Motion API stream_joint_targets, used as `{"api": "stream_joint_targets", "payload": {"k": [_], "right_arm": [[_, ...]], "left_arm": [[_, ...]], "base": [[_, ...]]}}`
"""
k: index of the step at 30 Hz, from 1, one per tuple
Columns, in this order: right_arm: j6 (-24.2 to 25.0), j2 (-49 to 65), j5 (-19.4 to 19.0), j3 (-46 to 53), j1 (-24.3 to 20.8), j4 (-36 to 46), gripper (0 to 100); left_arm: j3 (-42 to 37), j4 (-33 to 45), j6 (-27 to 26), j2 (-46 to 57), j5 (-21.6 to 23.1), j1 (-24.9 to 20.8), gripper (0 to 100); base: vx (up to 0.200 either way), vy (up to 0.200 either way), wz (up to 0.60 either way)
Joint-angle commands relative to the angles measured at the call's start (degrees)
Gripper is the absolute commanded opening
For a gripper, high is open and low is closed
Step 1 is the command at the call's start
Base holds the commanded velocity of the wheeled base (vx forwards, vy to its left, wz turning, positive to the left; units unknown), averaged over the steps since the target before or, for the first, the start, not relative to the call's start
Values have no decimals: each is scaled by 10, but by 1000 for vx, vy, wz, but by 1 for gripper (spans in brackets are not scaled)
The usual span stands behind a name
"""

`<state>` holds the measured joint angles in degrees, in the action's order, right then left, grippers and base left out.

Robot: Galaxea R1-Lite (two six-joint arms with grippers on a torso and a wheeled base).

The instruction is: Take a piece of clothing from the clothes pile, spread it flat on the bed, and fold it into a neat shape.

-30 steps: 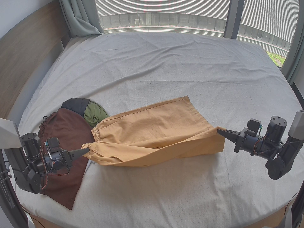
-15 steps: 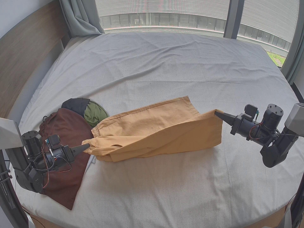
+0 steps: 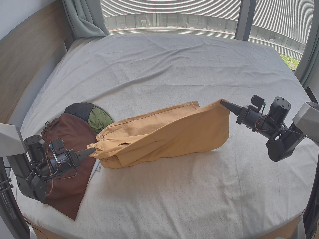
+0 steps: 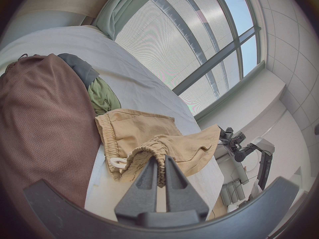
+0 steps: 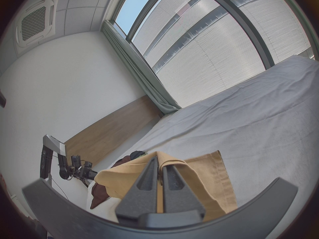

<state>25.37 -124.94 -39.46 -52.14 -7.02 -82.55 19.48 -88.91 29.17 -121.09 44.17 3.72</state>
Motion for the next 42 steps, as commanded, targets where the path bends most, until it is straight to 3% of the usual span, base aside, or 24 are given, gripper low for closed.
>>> {"api": "stream_joint_targets", "payload": {"k": [1, 14, 30, 42], "right_arm": [[21, -24, 1, -46, -3, 6, 0], [25, -81, 1, -194, -3, 108, 0], [26, -134, 3, -336, -5, 227, 0], [25, -191, 4, -397, -6, 245, 0]], "left_arm": [[12, 0, 6, -6, -18, -6, 0], [64, 0, 36, -38, -80, -10, 0], [101, 0, 71, -68, -110, -15, 0], [132, 0, 90, -92, -112, -20, 0]], "base": [[0, 0, 0], [0, 0, 0], [0, 0, 0], [0, 0, 0]]}}
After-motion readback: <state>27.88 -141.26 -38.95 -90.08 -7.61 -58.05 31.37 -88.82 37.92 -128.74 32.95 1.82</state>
